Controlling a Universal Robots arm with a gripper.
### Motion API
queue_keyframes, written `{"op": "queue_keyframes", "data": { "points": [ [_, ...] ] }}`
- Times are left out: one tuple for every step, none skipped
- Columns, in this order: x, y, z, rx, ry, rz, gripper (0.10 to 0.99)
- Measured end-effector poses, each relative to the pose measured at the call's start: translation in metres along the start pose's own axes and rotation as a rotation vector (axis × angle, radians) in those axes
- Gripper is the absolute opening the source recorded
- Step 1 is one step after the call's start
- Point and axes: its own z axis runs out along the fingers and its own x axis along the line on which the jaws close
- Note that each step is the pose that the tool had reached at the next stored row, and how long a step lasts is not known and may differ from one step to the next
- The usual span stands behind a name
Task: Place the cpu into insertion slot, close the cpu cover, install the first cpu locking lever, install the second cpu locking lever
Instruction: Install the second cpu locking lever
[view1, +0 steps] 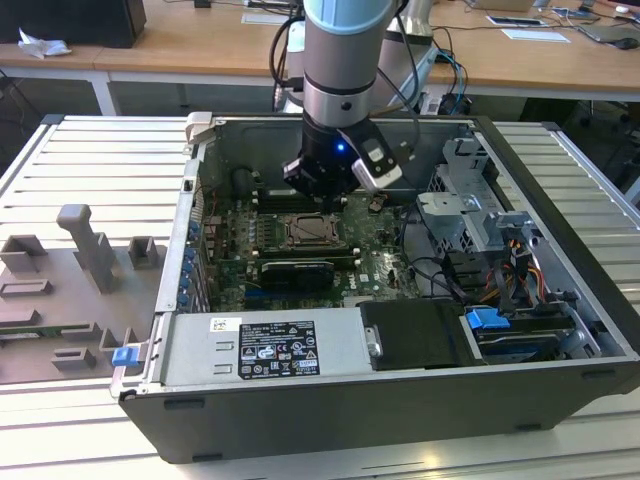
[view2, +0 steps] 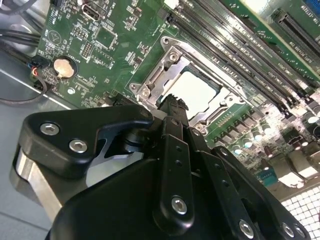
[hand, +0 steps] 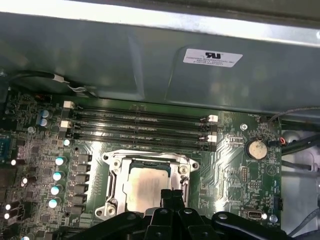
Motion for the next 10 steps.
{"op": "queue_keyframes", "data": {
  "points": [
    [0.0002, -0.0013, -0.0002, 0.0, 0.0, 0.0, 0.106],
    [0.0004, -0.0024, -0.0004, 0.0, 0.0, 0.0, 0.106],
    [0.0007, -0.0052, -0.0008, 0.0, 0.0, 0.0, 0.106],
    [0.0014, -0.0103, -0.0016, 0.0, 0.0, 0.0, 0.106],
    [0.002, -0.0138, -0.0021, 0.0, 0.0, 0.0, 0.106],
    [0.0023, -0.0168, -0.0026, 0.0, 0.0, 0.0, 0.106],
    [0.0024, -0.0183, -0.0028, 0.0, 0.0, 0.0, 0.106],
    [0.0026, -0.0194, -0.0029, 0.0, 0.0, 0.0, 0.106],
    [0.0026, -0.0208, -0.0032, 0.0, 0.0001, 0.0, 0.106],
    [0.0027, -0.0217, -0.0033, 0.0, 0.0, 0.0, 0.106]
  ]
}}
